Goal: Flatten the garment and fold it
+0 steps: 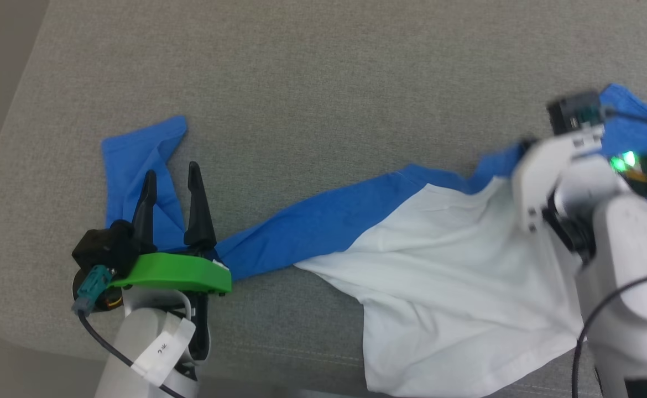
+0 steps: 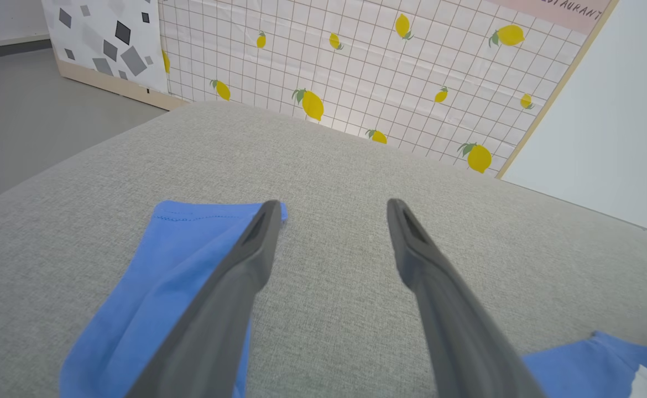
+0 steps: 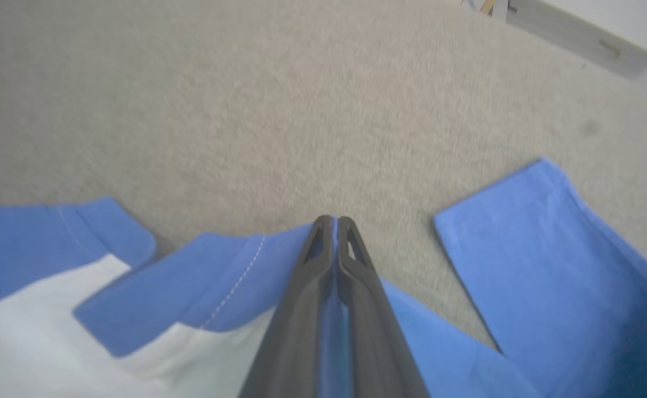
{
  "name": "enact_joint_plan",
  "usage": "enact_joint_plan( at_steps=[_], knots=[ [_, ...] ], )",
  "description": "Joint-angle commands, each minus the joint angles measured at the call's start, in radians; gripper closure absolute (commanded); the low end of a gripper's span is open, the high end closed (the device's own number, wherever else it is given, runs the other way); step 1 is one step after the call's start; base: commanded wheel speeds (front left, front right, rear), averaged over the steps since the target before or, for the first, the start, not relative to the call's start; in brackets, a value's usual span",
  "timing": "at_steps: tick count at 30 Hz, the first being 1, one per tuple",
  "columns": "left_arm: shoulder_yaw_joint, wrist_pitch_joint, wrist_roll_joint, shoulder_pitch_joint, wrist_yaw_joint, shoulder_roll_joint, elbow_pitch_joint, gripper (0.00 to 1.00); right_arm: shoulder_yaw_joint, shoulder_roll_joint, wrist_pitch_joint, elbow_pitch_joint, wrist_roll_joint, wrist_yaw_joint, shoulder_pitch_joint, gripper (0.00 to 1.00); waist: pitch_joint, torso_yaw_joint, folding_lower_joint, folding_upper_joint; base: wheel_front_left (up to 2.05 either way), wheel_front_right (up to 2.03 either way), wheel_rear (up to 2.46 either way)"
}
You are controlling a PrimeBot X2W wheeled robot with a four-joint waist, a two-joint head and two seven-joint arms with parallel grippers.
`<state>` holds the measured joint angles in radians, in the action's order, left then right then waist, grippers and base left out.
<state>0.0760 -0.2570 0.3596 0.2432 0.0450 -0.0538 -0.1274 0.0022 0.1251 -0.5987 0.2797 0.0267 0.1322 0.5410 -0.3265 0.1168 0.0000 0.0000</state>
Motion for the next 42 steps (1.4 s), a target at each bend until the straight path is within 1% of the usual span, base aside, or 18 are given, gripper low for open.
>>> enact_joint_plan(
  at_steps=[1, 4, 8, 9, 10, 13, 14, 18, 21, 25, 27, 31, 32, 34, 36, 42],
  knots=[
    [0.001, -0.005, 0.008, 0.02, 0.002, 0.003, -0.004, 0.0, 0.022, -0.009, 0.045, 0.016, 0.009, -0.002, 0.062, 1.0, -0.004, 0.004, 0.0, 0.0, 0.0, 0.0, 0.0],
    [0.011, -0.005, 0.012, 0.034, 0.002, 0.003, -0.009, 0.0, 0.068, -0.025, 0.14, 0.071, 0.023, -0.002, 0.168, 1.0, -0.009, 0.018, 0.0, 0.0, 0.0, 0.0, 0.0],
    [0.025, -0.005, 0.022, 0.044, 0.009, 0.003, -0.013, 0.0, 0.089, -0.046, 0.205, 0.175, 0.025, -0.002, 0.252, 1.0, -0.009, 0.035, 0.0, 0.0, 0.0, 0.0, 0.0],
    [0.028, -0.005, 0.025, 0.044, 0.011, 0.003, -0.015, 0.0, 0.089, -0.049, 0.21, 0.2, 0.022, -0.002, 0.26, 0.75, -0.008, 0.038, 0.0, 0.0, 0.0, 0.0, 0.0],
    [0.033, -0.005, 0.028, 0.045, 0.012, 0.003, -0.018, 0.0, 0.089, -0.053, 0.209, 0.232, 0.019, -0.002, 0.264, 0.0, -0.005, 0.043, 0.0, 0.0, 0.0, 0.0, 0.0],
    [0.035, -0.005, 0.032, 0.04, 0.016, 0.003, -0.023, 0.0, 0.08, -0.056, 0.209, 0.29, 0.008, -0.002, 0.254, 0.0, 0.008, 0.044, 0.0, 0.0, 0.0, 0.0, 0.0],
    [0.032, -0.005, 0.031, 0.036, 0.016, 0.003, -0.028, 0.0, 0.066, -0.056, 0.226, 0.301, -0.001, -0.002, 0.242, 0.0, 0.018, 0.041, 0.0, 0.0, 0.0, 0.0, 0.0],
    [0.024, -0.005, 0.018, 0.015, 0.012, 0.003, -0.032, 0.0, 0.01, -0.052, 0.301, 0.282, -0.035, -0.002, 0.178, 0.0, 0.057, 0.019, 0.0, 0.0, 0.0, 0.0, 0.0],
    [0.037, -0.005, 0.002, -0.001, -0.003, 0.003, -0.045, 0.0, -0.028, -0.052, 0.372, 0.219, -0.065, -0.002, 0.092, 0.0, 0.094, -0.009, 0.0, 0.0, 0.0, 0.0, 0.0],
    [0.102, 0.003, -0.018, 0.005, -0.033, 0.004, -0.107, 0.0, -0.051, -0.053, 0.447, 0.095, -0.107, -0.002, -0.051, 0.0, 0.135, -0.046, 0.0, 0.0, 0.0, 0.0, 0.0],
    [0.143, 0.035, -0.031, 0.026, -0.045, 0.004, -0.147, 0.0, -0.071, -0.057, 0.476, 0.022, -0.127, -0.002, -0.13, 0.0, 0.149, -0.064, 0.0, 0.0, 0.0, 0.0, 0.0],
    [0.212, 0.154, -0.058, 0.095, -0.052, 0.002, -0.251, 0.0, -0.103, -0.068, 0.502, -0.112, -0.161, -0.002, -0.279, 0.0, 0.165, -0.107, 0.0, 0.0, 0.0, 0.0, 0.0],
    [0.232, 0.232, -0.078, 0.132, -0.039, -0.006, -0.312, 0.0, -0.104, -0.072, 0.496, -0.153, -0.178, -0.002, -0.334, 0.0, 0.168, -0.13, 0.0, 0.0, 0.0, 0.0, 0.0],
    [0.25, 0.309, -0.101, 0.17, -0.025, -0.017, -0.365, 0.0, -0.094, -0.074, 0.486, -0.181, -0.196, -0.002, -0.374, 0.0, 0.166, -0.151, 0.0, 0.0, 0.0, 0.0, 0.0],
    [0.266, 0.373, -0.119, 0.205, -0.021, -0.028, -0.402, 0.0, -0.08, -0.074, 0.478, -0.198, -0.224, -0.002, -0.399, 0.0, 0.161, -0.165, 0.0, 0.0, 0.0, 0.0, 0.0],
    [0.304, 0.573, -0.151, 0.311, -0.033, -0.068, -0.508, 0.0, -0.049, -0.075, 0.47, -0.235, -0.261, -0.002, -0.419, 0.0, 0.128, -0.204, 0.0, 0.0, 0.0, 0.0, 0.0]
  ],
)
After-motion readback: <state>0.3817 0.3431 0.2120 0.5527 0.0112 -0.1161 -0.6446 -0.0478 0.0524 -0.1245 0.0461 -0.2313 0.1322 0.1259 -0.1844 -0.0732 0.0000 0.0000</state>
